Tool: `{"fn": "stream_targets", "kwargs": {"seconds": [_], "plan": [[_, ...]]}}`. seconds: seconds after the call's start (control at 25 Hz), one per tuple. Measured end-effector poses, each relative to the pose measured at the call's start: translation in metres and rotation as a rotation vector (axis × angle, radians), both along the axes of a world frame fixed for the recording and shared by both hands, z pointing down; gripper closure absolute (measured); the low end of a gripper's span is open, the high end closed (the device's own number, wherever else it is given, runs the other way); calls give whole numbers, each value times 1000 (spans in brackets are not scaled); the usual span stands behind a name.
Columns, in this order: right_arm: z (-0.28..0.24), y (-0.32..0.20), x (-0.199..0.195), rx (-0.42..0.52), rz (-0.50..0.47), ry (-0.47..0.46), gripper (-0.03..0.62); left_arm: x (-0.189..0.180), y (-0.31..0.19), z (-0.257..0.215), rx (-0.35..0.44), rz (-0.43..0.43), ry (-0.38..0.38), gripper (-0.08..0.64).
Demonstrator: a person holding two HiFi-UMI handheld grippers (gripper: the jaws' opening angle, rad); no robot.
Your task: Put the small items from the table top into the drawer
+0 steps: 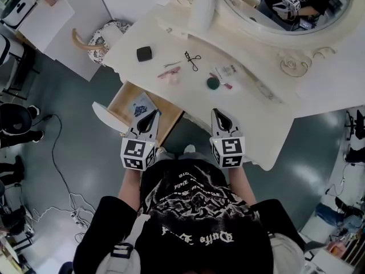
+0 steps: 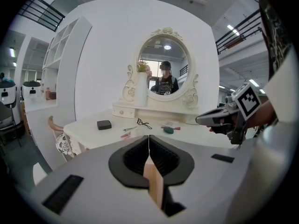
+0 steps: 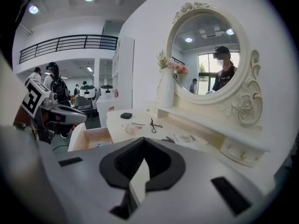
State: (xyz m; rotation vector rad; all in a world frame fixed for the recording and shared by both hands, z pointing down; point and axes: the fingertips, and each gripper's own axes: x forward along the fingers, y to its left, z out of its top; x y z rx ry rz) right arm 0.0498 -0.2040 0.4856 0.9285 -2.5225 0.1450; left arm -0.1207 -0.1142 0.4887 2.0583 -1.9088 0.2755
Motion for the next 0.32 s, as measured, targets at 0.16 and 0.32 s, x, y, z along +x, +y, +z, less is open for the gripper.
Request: {"fn": "stream_targets", "kwargs": {"seconds": [0.16,0.32], "plan": [[1,1,-1,0,-5,6,583,0,1,1,0,0,-2,543],[2,2,-2,4,-9,5,583,-1,1,3,-1,-1,-3,543]]}}
